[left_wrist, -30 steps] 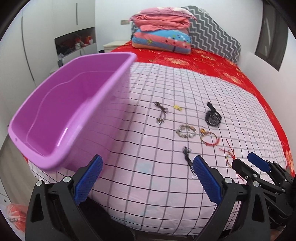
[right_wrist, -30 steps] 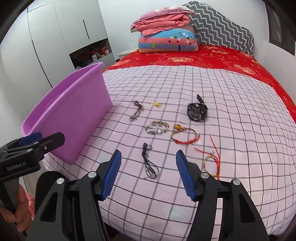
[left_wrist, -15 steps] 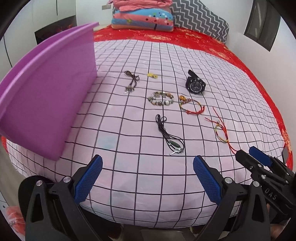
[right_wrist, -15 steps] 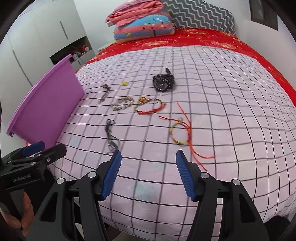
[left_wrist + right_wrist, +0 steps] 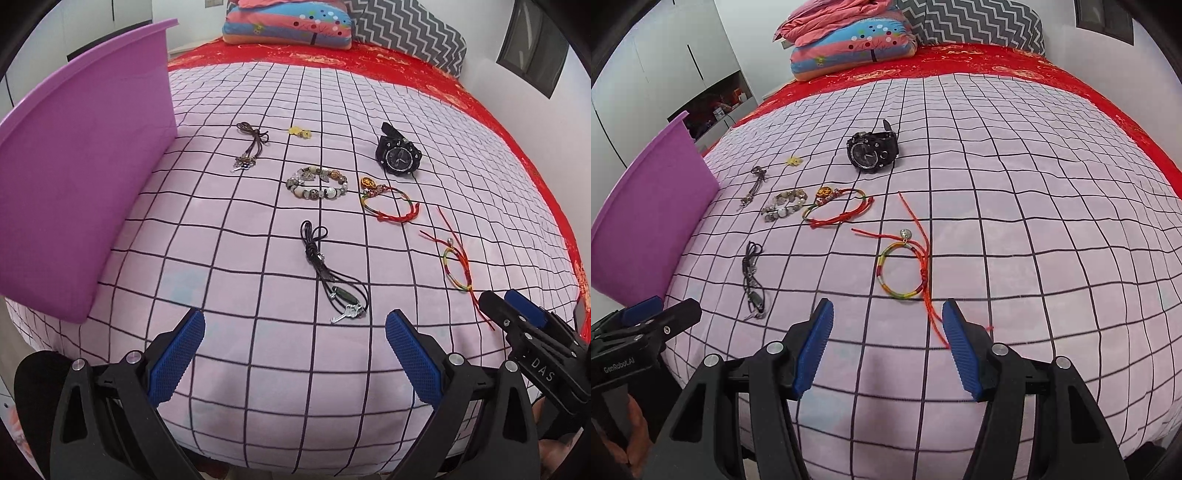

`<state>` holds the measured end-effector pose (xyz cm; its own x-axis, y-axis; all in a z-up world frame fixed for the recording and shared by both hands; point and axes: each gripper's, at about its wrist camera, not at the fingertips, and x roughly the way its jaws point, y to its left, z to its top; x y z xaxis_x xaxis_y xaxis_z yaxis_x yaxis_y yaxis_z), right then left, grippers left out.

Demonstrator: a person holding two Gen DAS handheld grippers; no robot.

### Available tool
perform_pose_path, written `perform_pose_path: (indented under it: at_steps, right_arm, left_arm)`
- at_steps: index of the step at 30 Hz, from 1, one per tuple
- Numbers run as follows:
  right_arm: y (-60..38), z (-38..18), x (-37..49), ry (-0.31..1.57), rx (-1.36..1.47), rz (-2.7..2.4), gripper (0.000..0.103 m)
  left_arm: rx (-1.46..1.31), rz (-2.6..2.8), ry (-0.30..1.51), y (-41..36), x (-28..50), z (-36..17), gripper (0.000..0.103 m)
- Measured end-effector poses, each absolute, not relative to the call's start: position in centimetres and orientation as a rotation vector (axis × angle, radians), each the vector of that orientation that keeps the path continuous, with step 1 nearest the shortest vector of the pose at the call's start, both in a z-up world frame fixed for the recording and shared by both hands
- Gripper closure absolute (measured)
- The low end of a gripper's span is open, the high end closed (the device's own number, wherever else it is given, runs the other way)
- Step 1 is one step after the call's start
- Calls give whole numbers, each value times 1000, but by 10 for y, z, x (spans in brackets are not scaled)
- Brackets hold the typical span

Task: Organize jewelry
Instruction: 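Withdraw both open tools from the basin back over the bed, then grasp the rainbow bracelet with red cord with the right tool while the left tool grasps the black cord necklace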

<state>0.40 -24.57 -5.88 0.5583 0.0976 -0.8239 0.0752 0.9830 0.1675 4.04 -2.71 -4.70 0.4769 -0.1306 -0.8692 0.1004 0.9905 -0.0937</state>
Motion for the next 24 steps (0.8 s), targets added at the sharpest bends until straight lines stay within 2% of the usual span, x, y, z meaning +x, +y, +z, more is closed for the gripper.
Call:
perform_pose_path:
  at_steps: [24]
  right_arm:
    - [-254, -102, 44, 1024, 103, 4, 44]
  left_arm:
    - [5, -116, 1123, -61, 87, -98, 7]
